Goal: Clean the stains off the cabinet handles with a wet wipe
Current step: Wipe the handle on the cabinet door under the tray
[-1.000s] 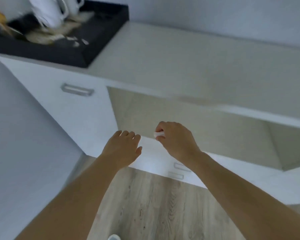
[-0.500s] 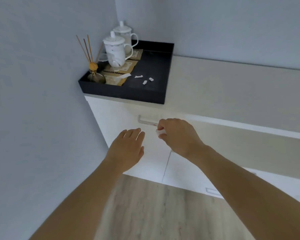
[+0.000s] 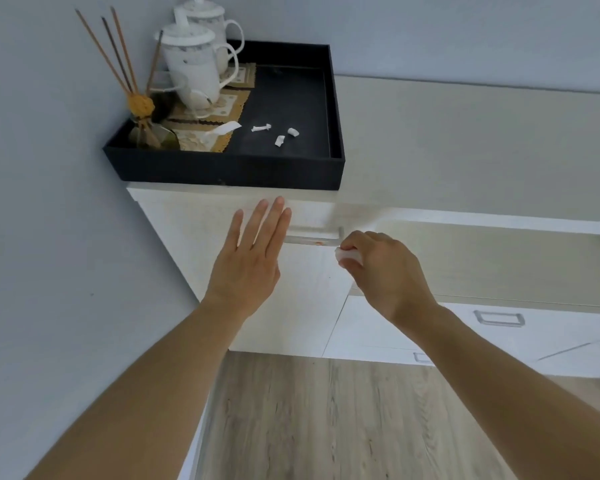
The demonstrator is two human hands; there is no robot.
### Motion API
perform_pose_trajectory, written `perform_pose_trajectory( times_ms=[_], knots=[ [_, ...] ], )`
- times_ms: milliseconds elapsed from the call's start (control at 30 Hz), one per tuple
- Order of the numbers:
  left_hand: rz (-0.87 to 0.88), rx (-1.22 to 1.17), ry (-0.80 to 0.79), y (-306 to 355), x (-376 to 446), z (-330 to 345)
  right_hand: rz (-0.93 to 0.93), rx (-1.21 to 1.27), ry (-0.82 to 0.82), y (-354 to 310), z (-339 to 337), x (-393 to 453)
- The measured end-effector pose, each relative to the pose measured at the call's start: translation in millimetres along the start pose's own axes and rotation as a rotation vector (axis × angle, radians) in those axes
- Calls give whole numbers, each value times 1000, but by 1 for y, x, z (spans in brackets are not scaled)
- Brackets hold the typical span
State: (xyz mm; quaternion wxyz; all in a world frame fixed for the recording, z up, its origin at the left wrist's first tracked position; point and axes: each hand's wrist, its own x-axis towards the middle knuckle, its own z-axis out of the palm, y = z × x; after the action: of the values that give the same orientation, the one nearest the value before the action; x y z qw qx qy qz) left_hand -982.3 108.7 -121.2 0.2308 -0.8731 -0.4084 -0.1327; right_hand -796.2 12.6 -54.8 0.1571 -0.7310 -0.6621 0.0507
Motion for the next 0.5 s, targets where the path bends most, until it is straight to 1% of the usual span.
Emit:
perform_pose_trajectory(
  times_ms=[100,200,367,500],
  knots=[
    [12,54,109,-2,4,19,-26,31,143,15,18,2],
    [4,129,212,-14,10,34,-51,132,296,29,33,5],
    [13,121,318,-28,22,53,-177,254,459,32,47,15],
    [13,145,416,-25,31,72,-221,243,557,29,57,22]
  ],
)
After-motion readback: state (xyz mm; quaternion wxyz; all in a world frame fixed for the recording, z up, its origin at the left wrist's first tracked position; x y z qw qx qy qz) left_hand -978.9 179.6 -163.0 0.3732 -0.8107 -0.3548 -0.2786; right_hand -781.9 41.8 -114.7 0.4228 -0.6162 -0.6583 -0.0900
